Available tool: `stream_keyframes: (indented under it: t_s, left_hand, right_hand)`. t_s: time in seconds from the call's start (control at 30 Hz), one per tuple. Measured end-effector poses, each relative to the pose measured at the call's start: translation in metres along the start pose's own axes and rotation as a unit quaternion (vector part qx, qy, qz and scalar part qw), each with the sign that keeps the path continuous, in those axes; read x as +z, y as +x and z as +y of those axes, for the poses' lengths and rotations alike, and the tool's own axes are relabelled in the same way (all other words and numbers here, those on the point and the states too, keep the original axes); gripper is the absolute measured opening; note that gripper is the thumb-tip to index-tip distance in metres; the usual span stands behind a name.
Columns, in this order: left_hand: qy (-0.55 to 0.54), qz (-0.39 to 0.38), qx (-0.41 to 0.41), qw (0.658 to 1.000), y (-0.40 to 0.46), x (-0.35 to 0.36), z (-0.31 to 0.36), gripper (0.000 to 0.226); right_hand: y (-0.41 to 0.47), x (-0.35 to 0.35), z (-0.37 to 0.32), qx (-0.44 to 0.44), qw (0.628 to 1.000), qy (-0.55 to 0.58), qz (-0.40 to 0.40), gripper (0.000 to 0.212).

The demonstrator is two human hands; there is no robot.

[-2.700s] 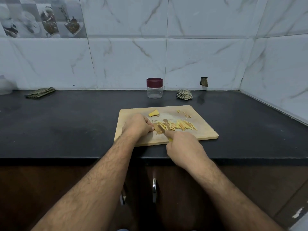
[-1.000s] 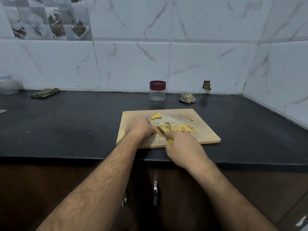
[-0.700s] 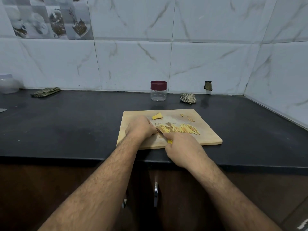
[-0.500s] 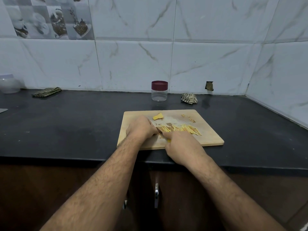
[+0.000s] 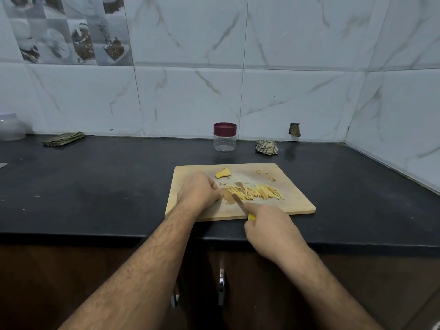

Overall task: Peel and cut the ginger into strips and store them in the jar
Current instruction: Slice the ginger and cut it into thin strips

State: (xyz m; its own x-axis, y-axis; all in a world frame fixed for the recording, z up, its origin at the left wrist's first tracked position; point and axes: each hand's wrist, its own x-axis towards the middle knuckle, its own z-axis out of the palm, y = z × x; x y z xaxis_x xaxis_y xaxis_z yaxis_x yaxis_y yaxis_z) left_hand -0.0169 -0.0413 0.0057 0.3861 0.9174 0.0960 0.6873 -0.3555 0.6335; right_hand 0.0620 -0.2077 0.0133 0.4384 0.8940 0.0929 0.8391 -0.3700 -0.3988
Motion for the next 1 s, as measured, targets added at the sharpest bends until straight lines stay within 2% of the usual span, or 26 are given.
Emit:
stream_keyframes:
  t_s: [0.1,0.23,0.37,0.53,0.8,1.0]
  left_hand:
    - [-0.037,-0.038,0.019,0.998,0.005,-0.004,-0.008,0.016]
    - [-0.141,-0.058,0.016,0.988,0.005,-0.011,-0.015,0.012]
    - [-0.227,0.006,-0.013,0.974,0.005,-0.008,-0.026,0.012]
    - [-0.188,0.083,-0.027,0.978,0.006,-0.002,-0.028,0.023]
    - [-0.133,0.103,-0.032,0.985,0.000,-0.003,-0.023,0.027]
    - [-0.071,0.120,-0.010,0.990,-0.005,0.001,-0.019,0.030]
  right_hand:
    - [-0.003,-0.003,-0.001,0.006,1.000,0.004,0.011,0.050]
    - [-0.002,-0.003,-0.010,-0.011,1.000,-0.002,0.027,0.057]
    - [0.004,0.004,-0.023,-0.035,0.999,-0.016,0.025,0.065]
    - [0.018,0.010,-0.025,-0.030,0.997,-0.062,0.020,0.059]
    - [0.017,-0.004,0.001,0.044,0.997,-0.063,0.032,0.055]
    - [0.022,0.002,-0.017,0.011,0.998,-0.051,0.038,0.064]
